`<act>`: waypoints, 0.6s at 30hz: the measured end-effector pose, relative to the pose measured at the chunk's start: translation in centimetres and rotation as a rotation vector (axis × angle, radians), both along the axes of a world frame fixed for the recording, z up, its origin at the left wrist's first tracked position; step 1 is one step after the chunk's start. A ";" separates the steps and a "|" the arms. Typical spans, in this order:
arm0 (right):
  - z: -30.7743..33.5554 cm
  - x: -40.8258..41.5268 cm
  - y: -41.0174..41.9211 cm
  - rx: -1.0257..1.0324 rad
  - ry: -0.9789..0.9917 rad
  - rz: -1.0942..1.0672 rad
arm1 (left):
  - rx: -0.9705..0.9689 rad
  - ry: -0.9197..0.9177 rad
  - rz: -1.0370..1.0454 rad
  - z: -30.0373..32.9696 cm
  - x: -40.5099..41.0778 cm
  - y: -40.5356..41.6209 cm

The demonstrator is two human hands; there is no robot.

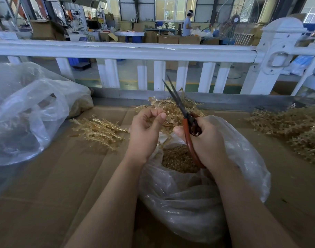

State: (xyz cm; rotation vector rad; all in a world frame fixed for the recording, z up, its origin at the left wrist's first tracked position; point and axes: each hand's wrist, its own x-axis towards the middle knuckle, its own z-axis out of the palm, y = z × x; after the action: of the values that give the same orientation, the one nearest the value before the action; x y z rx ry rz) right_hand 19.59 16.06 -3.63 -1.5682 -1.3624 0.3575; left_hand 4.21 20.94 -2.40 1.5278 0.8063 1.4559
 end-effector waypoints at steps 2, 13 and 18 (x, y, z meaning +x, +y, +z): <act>-0.4 0.1 -0.1 -0.004 -0.144 -0.012 | 0.009 0.027 0.053 0.1 -0.1 0.0; -0.8 0.0 -0.2 0.038 -0.396 -0.058 | -0.019 0.007 -0.019 0.0 -0.5 0.4; -1.0 0.1 -0.1 0.085 -0.438 -0.086 | -0.073 -0.046 -0.057 0.3 -0.4 0.2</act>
State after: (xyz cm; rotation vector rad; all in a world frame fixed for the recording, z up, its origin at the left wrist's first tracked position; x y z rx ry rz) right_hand 19.64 15.92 -4.64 -1.6887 -1.6075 -0.1060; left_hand 3.78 21.19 -2.06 1.4461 0.7744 1.4003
